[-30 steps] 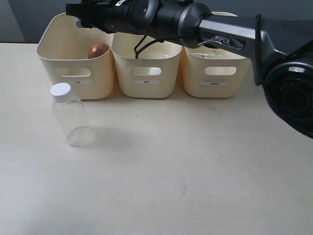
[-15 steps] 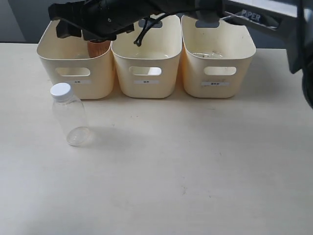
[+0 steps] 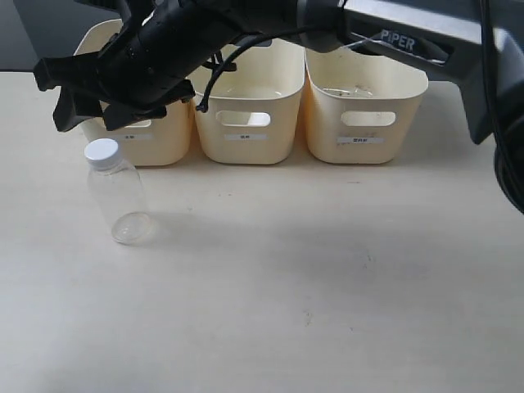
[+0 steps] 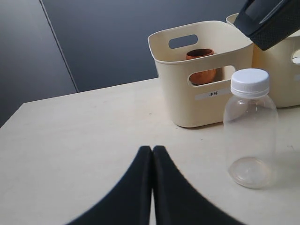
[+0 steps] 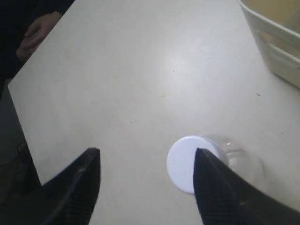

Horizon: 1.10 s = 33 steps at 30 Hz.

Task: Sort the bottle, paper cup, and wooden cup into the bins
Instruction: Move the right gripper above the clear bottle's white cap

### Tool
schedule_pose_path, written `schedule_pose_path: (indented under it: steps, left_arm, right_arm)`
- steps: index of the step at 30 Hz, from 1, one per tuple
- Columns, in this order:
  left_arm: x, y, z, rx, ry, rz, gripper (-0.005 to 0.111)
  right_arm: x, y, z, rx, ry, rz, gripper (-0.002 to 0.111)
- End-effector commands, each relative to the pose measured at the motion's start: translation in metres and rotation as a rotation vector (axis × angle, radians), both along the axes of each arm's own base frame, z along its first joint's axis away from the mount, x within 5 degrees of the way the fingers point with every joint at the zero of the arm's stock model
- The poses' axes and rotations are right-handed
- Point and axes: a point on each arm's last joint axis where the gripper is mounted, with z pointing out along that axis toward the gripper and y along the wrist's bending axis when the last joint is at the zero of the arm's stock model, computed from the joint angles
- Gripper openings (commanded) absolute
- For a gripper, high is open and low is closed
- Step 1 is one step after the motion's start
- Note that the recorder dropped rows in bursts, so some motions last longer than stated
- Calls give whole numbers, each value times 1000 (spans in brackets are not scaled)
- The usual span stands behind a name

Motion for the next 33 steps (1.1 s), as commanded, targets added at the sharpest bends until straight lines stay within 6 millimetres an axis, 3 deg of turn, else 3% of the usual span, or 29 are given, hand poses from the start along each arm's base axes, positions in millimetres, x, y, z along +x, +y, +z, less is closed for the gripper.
schedule_pose_path:
  steps: [1,21,33]
  left_arm:
    - [0,0,0,-7,-4,-3,0]
    - [0,0,0,-7,-4,-3,0]
    - [0,0,0,-7,-4,-3,0]
  right_arm:
    - [4,-1,2,-16,-37,-34,57]
    - [1,12,-34,-115,-10,-33,57]
    - [2,12,-35,-111,-7,-46,57]
